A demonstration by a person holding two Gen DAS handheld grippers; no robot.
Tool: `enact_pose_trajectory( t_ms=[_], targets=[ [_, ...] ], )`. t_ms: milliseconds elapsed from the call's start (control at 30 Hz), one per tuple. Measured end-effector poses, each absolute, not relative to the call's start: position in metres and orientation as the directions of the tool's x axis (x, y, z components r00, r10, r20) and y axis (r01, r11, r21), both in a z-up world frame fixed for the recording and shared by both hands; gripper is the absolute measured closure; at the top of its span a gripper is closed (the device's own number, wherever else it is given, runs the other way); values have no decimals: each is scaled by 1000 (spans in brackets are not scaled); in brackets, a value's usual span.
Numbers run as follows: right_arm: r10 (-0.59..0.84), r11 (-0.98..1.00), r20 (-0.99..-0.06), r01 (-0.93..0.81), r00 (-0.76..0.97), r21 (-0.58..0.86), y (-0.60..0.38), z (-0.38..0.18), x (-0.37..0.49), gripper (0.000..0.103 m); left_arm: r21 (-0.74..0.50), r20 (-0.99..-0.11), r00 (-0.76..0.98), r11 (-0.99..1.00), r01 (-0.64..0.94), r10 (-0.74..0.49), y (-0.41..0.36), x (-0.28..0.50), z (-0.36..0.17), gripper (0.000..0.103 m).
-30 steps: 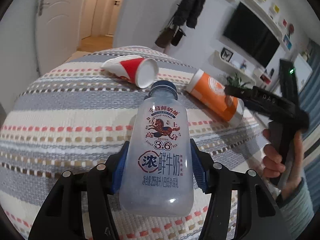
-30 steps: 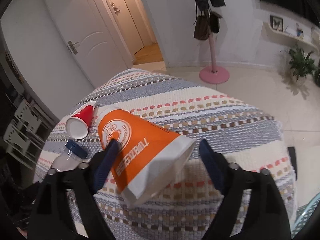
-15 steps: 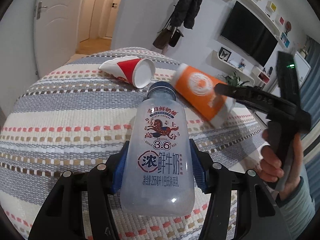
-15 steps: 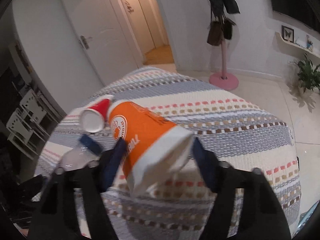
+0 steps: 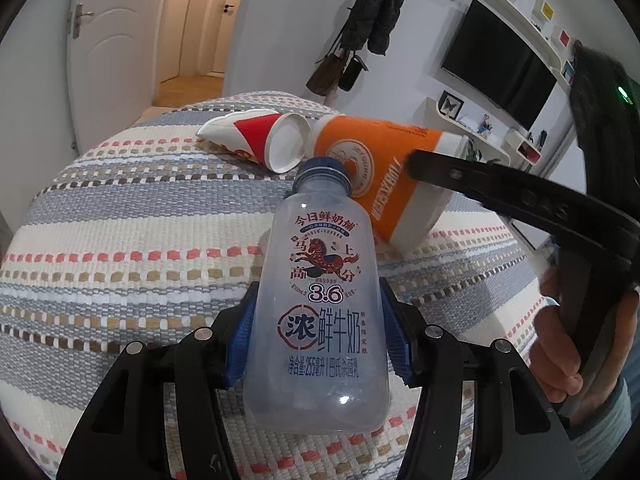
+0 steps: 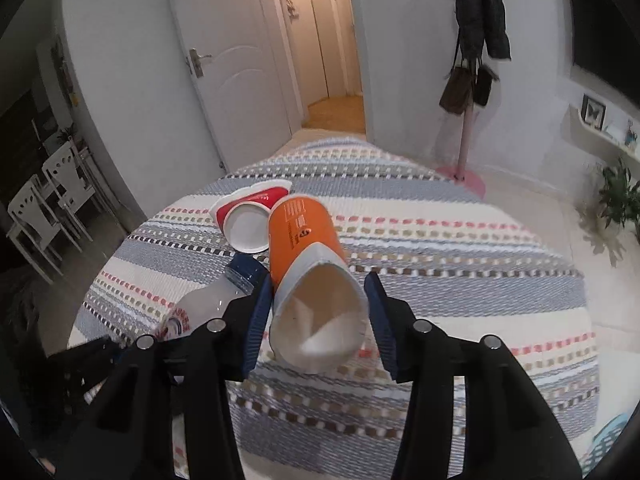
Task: Collect trash
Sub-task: 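Carry the bottle and orange cup over the blue basket and open both tools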
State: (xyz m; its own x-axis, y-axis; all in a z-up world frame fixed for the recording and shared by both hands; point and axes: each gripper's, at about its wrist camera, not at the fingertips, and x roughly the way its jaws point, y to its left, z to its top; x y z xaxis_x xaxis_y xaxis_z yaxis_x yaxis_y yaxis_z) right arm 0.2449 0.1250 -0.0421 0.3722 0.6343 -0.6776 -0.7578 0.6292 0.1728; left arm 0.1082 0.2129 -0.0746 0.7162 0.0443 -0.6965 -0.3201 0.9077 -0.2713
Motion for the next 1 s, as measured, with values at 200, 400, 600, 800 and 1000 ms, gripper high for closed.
enact_pose_trajectory(
  t_ms=[200,400,600,800,1000],
  targets=[
    [608,650,-721,-729,332,213,143,-59,253,56,-238,-721,691,919,-316,51,207,114,-78,48],
    [626,653,-703,-719,338,236,130,-53,244,66,-194,-735,674,930,-313,74,200,121,-77,49],
    [672,655,-630,-708,389,263,83,-25,229,66,-280,-681,732,922,-269,7,194,108,-67,49],
    [680,694,-545,-672,491,260,18,3,209,66,-376,-583,808,910,-173,-88,166,92,-42,49],
    [613,778,-477,-584,630,229,-66,25,188,66,-354,-535,831,933,-61,-149,106,102,-13,49]
  ],
)
